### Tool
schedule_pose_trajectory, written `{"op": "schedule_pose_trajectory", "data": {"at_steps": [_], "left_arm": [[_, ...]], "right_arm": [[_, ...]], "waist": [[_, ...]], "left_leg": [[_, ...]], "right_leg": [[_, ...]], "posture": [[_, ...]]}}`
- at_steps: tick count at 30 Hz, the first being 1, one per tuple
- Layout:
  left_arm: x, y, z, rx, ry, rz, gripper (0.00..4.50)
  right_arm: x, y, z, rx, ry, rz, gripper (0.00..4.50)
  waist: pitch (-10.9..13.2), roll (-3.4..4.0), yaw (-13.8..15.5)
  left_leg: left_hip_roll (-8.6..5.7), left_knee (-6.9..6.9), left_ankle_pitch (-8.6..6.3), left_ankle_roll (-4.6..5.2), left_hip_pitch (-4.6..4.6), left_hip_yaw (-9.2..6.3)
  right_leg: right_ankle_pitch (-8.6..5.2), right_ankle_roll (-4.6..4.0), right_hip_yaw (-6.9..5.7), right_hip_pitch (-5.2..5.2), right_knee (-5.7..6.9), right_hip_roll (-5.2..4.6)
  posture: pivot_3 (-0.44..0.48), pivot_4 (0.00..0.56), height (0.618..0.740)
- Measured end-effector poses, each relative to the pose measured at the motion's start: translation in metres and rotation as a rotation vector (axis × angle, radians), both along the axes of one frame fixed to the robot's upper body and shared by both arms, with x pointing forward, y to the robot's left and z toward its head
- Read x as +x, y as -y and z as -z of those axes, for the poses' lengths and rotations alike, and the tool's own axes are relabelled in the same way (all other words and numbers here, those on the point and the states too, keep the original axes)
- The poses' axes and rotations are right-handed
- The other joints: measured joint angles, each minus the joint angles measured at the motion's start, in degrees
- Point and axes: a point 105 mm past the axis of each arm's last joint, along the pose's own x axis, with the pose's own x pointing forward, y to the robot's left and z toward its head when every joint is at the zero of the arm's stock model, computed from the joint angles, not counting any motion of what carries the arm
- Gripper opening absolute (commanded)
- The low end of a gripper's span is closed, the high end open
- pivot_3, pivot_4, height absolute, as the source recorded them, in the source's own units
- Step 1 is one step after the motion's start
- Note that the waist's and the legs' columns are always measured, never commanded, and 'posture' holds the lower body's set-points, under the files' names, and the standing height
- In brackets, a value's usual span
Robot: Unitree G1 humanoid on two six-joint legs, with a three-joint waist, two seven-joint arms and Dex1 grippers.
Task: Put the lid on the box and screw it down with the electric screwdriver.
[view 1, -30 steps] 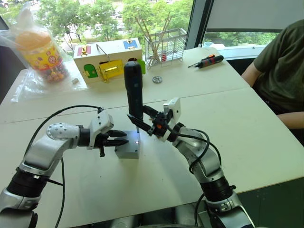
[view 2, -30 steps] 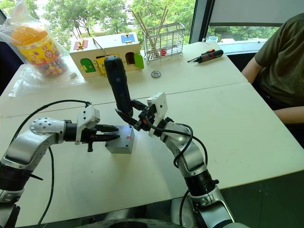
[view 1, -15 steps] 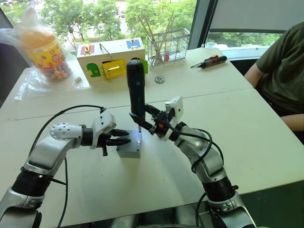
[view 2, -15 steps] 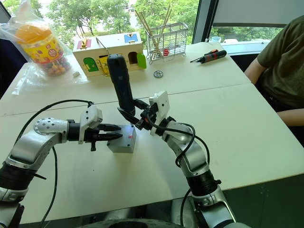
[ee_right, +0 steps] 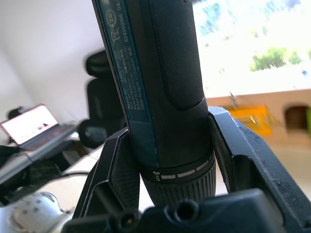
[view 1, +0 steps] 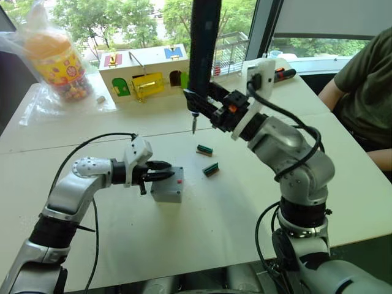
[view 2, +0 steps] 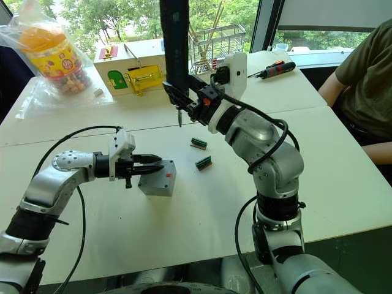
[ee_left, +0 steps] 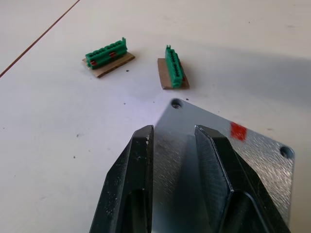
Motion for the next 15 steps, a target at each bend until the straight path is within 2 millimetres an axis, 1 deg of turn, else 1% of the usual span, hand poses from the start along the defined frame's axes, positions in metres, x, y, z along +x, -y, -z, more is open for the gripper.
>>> {"op": "schedule_pose_trajectory", "data": {"at_steps": [1, 3, 4, 5, 6, 8, 10, 12, 14, 15], "left_arm": [[0.002, 0.001, -0.003, -0.004, 0.009, -0.003, 1.33], [0.006, 0.009, -0.012, -0.025, 0.044, 0.006, 1.33], [0.01, 0.015, -0.019, -0.042, 0.074, 0.015, 1.33], [0.013, 0.022, -0.027, -0.055, 0.107, 0.024, 1.33], [0.013, 0.027, -0.031, -0.061, 0.132, 0.041, 1.33], [0.007, 0.036, -0.03, -0.048, 0.138, 0.089, 1.33], [-0.004, 0.053, -0.028, -0.033, 0.152, 0.173, 1.33], [-0.011, 0.062, -0.027, -0.015, 0.17, 0.22, 1.33], [-0.019, 0.066, -0.022, 0.009, 0.176, 0.25, 1.33], [-0.022, 0.066, -0.019, 0.018, 0.172, 0.261, 1.33]], "right_arm": [[0.004, 0.008, 0.008, -0.037, -0.067, 0.008, 1.75], [0.011, 0.03, 0.02, -0.146, -0.163, 0.035, 1.75], [0.012, 0.047, 0.022, -0.218, -0.186, 0.059, 1.75], [0.013, 0.066, 0.021, -0.293, -0.206, 0.092, 1.75], [0.014, 0.085, 0.02, -0.351, -0.231, 0.132, 1.75], [0.014, 0.108, 0.019, -0.404, -0.31, 0.177, 1.75], [0.009, 0.135, 0.03, -0.462, -0.473, 0.214, 1.75], [0.001, 0.161, 0.048, -0.507, -0.648, 0.254, 1.75], [-0.009, 0.175, 0.07, -0.521, -0.83, 0.25, 1.75], [-0.011, 0.178, 0.076, -0.519, -0.879, 0.245, 1.75]], "waist": [[0.1, 0.0, 0.0], [0.4, -0.03, 0.3], [0.6, -0.04, 0.5], [0.7, -0.06, 0.9], [0.8, -0.14, 0.9], [0.8, -0.16, 0.4], [0.8, -0.19, 0.0], [0.9, -0.2, -0.2], [0.9, -0.17, -0.6], [1.0, -0.13, -0.6]], "left_leg": [[-0.02, 0.06, 0.2, -0.34, -0.17, 0.01], [-0.09, 0.11, 0.22, -0.33, -0.4, -0.03], [-0.11, 0.21, 0.22, -0.33, -0.63, -0.06], [-0.15, 0.35, 0.23, -0.32, -1.01, -0.06], [-0.16, 0.36, 0.24, -0.31, -1.16, 0.0], [-0.09, 0.24, 0.23, -0.31, -1.15, 0.14], [-0.02, 0.15, 0.22, -0.3, -1.15, 0.16], [0.04, 0.12, 0.23, -0.3, -1.15, 0.17], [0.13, 0.14, 0.23, -0.31, -1.09, 0.33], [0.13, 0.15, 0.24, -0.31, -1.08, 0.35]], "right_leg": [[0.01, 0.0, -0.01, -0.12, 0.03, -0.03], [0.01, -0.01, -0.05, -0.23, -0.01, -0.07], [0.01, 0.0, -0.11, -0.35, -0.06, -0.07], [0.02, 0.0, -0.1, -0.7, -0.04, -0.07], [0.03, 0.01, -0.07, -0.92, 0.0, -0.09], [0.03, 0.01, -0.07, -0.98, -0.02, -0.12], [0.03, 0.01, -0.07, -1.0, -0.06, -0.14], [0.02, 0.01, -0.07, -1.03, -0.09, -0.13], [0.03, 0.0, 0.05, -1.06, -0.01, -0.09], [0.03, -0.01, 0.08, -1.06, 0.04, -0.09]], "posture": [[0.0, 0.15, 0.74], [0.0, 0.15, 0.74], [0.0, 0.15, 0.74], [0.0, 0.15, 0.74], [0.0, 0.15, 0.74], [0.0, 0.15, 0.74], [0.0, 0.15, 0.74], [0.0, 0.15, 0.74], [0.0, 0.15, 0.74], [0.0, 0.15, 0.74]]}}
